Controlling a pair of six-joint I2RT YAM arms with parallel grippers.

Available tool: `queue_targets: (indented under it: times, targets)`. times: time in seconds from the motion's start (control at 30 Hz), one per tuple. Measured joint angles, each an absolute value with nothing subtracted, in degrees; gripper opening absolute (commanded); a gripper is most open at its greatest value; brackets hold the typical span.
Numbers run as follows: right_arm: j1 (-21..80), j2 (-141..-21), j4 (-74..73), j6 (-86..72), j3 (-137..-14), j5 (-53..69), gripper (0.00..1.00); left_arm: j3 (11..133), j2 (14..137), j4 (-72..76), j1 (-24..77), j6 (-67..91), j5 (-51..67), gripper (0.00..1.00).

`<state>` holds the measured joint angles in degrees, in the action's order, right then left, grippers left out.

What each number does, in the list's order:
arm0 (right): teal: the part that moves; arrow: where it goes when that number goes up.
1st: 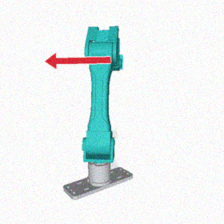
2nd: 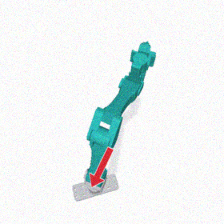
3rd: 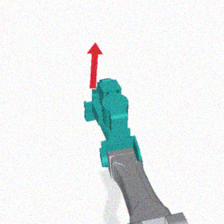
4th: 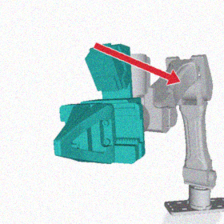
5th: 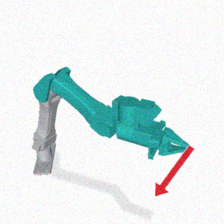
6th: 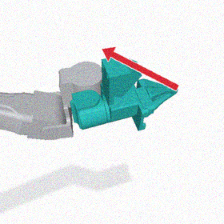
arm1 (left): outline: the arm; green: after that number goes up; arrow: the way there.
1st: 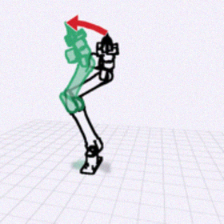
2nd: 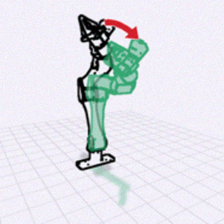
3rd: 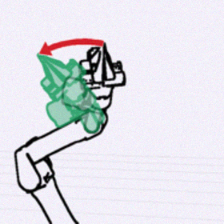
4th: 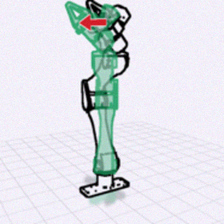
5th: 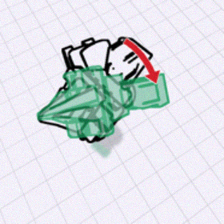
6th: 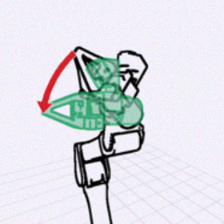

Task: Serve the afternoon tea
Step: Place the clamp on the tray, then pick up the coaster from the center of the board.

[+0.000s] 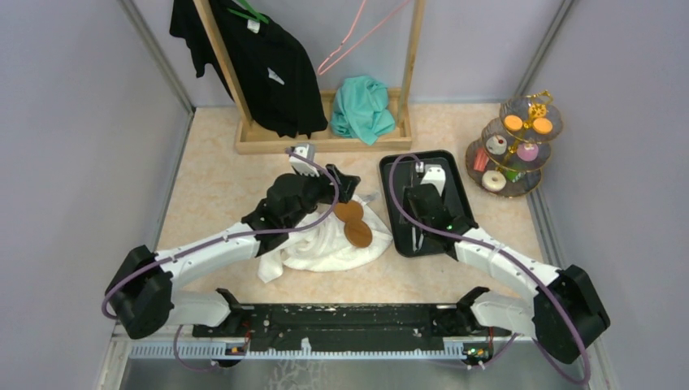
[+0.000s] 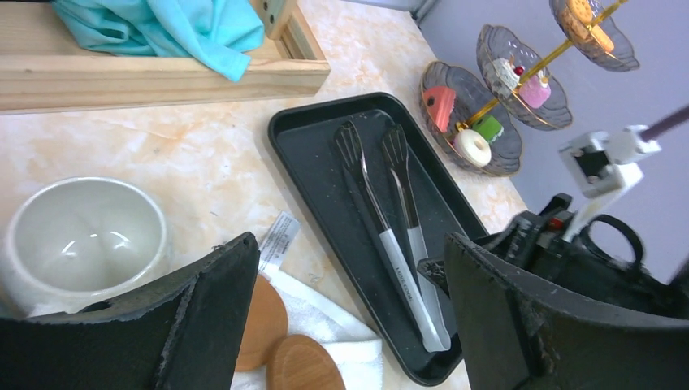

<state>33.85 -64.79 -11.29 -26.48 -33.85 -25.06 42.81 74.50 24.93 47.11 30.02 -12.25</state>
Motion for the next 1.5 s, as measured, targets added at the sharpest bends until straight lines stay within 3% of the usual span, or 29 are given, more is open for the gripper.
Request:
queue_targets:
  times: [0.17,0.67,1.5]
  targets:
    - [40.2,-62.8,-8.5,-21.5,-35.4,-27.5,0.58,40.2,69.6,23.6,47.1,29.5,-15.4,0.89]
    - [63.0,-71.5,1.7,-12.0,-37.2,-37.0,0.54,32.3,58.0,19.6,47.1,30.0,-24.4,0.91]
    - [72.7,-85.1,-0.7,-11.6,-41.5,-41.9,0.53,23.3,44.7,18.0,46.6,37.0,-35.4,0.92]
